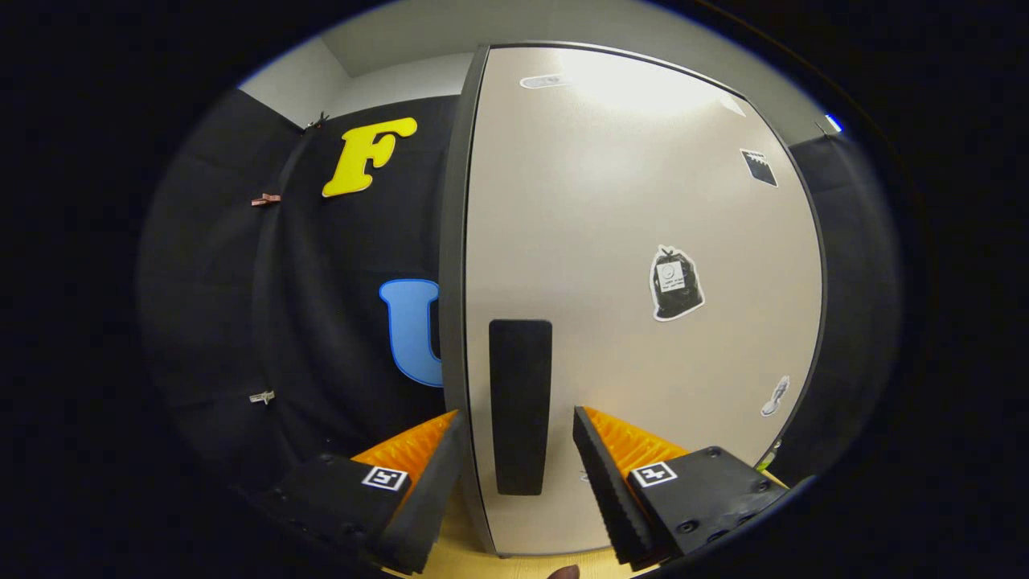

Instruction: Open the shoe cabinet door, grab the shoes and put them into the shoe cabinet, then close the shoe cabinet door.

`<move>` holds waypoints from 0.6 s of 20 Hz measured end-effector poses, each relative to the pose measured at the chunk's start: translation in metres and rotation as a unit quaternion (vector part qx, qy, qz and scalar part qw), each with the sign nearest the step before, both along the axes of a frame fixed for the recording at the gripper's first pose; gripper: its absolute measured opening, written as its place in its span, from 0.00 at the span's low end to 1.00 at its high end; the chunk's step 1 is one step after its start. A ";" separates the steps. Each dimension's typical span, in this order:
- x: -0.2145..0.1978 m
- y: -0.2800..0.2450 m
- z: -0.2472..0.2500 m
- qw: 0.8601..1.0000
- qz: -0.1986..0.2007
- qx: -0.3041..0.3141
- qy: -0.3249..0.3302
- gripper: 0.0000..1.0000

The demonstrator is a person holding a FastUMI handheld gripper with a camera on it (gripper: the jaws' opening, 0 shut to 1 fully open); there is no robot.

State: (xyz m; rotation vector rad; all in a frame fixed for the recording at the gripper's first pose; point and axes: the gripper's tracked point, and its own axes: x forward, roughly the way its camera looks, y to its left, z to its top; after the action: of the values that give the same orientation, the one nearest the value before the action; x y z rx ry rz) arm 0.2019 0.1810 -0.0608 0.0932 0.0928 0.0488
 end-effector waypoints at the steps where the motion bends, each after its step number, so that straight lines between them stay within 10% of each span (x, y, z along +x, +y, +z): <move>1: 0.002 -0.004 -0.004 1.000 -0.013 -0.001 0.006 0.74; 7: 0.001 -0.003 0.000 1.000 -0.005 0.008 -0.006 0.22; 12: -0.018 -0.004 0.004 1.000 0.026 0.008 -0.012 0.16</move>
State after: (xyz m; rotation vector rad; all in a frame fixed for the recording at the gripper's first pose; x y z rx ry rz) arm 0.1841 0.1774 -0.0565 0.1065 0.0710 0.1036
